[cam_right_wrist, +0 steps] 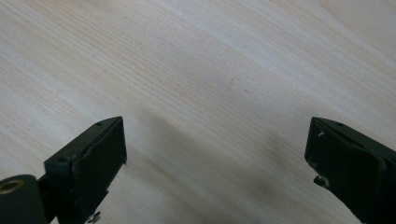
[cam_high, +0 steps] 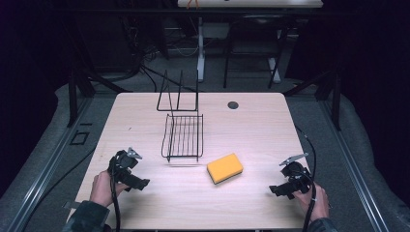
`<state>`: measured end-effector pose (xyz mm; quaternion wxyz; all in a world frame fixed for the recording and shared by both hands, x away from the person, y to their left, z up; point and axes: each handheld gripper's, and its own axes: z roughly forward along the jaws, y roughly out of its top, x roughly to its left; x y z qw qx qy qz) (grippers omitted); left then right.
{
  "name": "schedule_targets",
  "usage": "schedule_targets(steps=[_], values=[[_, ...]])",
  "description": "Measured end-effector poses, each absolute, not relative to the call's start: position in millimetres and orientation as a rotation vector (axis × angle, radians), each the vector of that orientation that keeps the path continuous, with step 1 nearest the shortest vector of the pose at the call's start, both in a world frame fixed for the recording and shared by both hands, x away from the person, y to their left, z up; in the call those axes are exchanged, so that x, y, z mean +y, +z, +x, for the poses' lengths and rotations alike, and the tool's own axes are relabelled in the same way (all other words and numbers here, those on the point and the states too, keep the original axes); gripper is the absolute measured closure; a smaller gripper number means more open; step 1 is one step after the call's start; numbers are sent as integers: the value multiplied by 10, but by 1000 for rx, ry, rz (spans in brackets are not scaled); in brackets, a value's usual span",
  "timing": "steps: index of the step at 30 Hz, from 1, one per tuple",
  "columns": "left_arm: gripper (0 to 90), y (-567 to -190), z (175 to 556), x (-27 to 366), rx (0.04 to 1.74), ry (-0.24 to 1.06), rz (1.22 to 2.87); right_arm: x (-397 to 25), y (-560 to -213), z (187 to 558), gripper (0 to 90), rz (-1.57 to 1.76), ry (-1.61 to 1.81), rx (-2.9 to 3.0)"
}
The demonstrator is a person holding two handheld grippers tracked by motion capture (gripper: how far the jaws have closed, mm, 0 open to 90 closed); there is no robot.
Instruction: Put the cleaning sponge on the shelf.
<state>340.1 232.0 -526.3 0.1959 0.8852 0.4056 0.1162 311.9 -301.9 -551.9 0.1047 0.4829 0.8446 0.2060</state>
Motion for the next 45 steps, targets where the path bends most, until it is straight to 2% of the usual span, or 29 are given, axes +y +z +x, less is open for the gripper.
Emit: schedule_targets(steps=[18, 25, 33, 45], values=[[4, -5009, 3340, 2148, 1053, 330, 2494, -2983, -5503, 3131, 55, 1409, 601, 2504], [4, -4875, 3317, 1962, 989, 319, 2503, -2982, -5505, 3122, 56, 1411, 616, 2495], [4, -4774, 3335, 1841, 994, 296, 2509, -2963, -5496, 3122, 57, 1405, 598, 2506], [4, -4657, 3413, 1495, 881, 268, 2539, -2929, -5507, 3148, 59, 1388, 606, 2510]])
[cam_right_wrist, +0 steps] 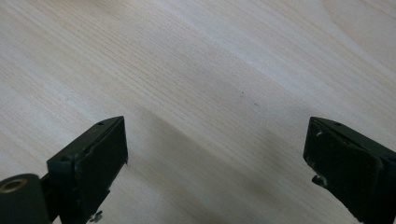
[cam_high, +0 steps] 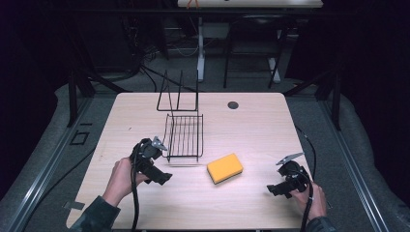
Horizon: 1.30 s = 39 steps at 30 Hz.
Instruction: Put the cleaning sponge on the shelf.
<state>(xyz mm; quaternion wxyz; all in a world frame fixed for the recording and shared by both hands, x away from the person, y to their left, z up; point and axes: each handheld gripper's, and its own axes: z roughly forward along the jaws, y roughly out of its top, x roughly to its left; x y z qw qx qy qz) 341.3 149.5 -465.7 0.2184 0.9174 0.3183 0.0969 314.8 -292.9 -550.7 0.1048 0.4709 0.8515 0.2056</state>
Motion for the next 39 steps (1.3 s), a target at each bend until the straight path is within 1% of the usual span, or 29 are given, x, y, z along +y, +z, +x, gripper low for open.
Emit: schedule_targets(steps=[7, 12, 26, 39], values=[[3, -4656, 3472, 1180, 768, 233, 2602, -2941, -5510, 3148, 59, 1393, 603, 2515], [3, -4669, 3500, 1040, 725, 208, 2623, -2943, -5514, 3146, 60, 1395, 610, 2512], [3, -4757, 3586, 727, 642, 163, 2676, -2926, -5506, 3141, 61, 1385, 610, 2513], [3, -4867, 3662, 449, 606, 116, 2705, -2933, -5500, 3138, 62, 1378, 598, 2523]])
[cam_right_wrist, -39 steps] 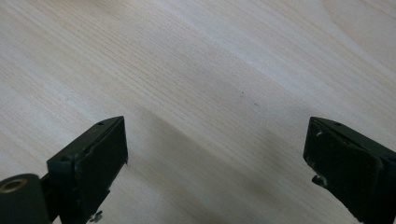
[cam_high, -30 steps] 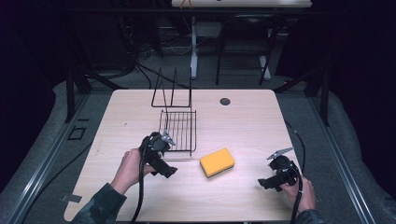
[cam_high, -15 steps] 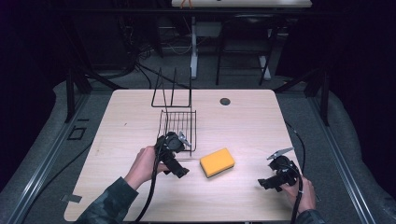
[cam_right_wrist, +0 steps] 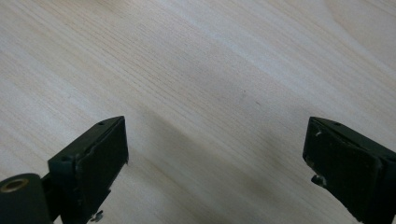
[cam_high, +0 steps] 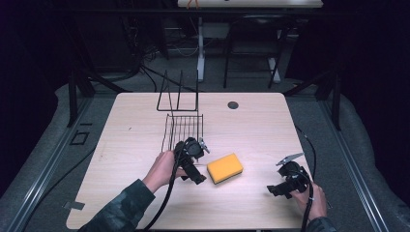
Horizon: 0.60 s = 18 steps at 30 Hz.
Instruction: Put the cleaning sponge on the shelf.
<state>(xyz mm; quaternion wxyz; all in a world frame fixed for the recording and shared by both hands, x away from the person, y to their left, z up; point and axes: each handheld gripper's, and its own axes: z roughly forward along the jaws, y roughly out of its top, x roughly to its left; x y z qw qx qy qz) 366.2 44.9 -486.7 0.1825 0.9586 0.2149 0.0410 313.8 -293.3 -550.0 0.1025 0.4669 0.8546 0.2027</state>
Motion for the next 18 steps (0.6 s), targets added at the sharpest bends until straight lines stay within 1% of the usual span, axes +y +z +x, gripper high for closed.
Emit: schedule_targets(steps=[12, 18], values=[[3, -4882, 3725, 214, 567, 115, 2718, -2936, -5500, 3133, 63, 1379, 601, 2516], [2, -4939, 3763, 49, 545, 88, 2732, -2937, -5506, 3133, 63, 1380, 607, 2513]])
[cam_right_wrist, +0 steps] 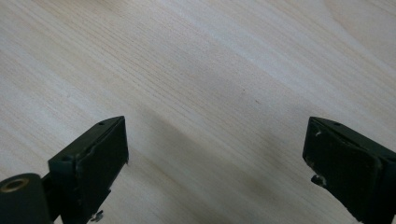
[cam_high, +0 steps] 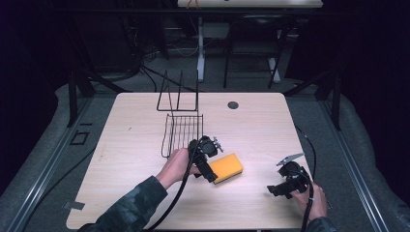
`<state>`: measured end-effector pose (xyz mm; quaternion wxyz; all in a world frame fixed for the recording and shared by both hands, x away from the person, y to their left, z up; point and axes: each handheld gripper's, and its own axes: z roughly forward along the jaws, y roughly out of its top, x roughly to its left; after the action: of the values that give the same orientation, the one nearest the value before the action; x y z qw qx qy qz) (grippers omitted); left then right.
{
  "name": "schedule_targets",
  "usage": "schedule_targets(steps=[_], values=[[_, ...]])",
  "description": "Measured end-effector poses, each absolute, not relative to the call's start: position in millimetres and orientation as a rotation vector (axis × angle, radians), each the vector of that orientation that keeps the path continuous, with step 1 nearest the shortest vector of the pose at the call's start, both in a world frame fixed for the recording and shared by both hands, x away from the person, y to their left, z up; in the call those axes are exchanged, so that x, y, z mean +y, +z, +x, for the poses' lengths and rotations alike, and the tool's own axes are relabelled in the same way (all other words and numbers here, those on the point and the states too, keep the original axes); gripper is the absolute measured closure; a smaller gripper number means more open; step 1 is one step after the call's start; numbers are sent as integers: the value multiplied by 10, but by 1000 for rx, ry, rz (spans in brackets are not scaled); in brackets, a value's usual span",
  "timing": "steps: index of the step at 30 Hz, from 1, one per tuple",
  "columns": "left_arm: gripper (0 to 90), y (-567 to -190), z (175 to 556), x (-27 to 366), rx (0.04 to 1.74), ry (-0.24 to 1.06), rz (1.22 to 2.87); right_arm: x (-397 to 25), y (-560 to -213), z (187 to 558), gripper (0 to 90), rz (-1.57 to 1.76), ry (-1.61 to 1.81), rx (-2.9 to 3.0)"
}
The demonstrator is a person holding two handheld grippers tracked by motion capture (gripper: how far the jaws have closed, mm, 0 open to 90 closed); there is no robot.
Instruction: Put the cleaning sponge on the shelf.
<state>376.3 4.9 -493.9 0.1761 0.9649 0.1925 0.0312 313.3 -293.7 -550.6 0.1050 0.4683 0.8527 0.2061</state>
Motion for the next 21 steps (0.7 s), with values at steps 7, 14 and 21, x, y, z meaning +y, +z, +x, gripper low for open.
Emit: schedule_targets(steps=[7, 14, 21], values=[[2, -5065, 3810, -118, 536, 64, 2754, -2934, -5504, 3131, 63, 1378, 608, 2514], [0, -5182, 3856, -246, 519, 47, 2797, -2934, -5504, 3130, 64, 1376, 610, 2515], [0, -5251, 3876, -325, 513, 48, 2815, -2933, -5505, 3130, 64, 1377, 610, 2517]])
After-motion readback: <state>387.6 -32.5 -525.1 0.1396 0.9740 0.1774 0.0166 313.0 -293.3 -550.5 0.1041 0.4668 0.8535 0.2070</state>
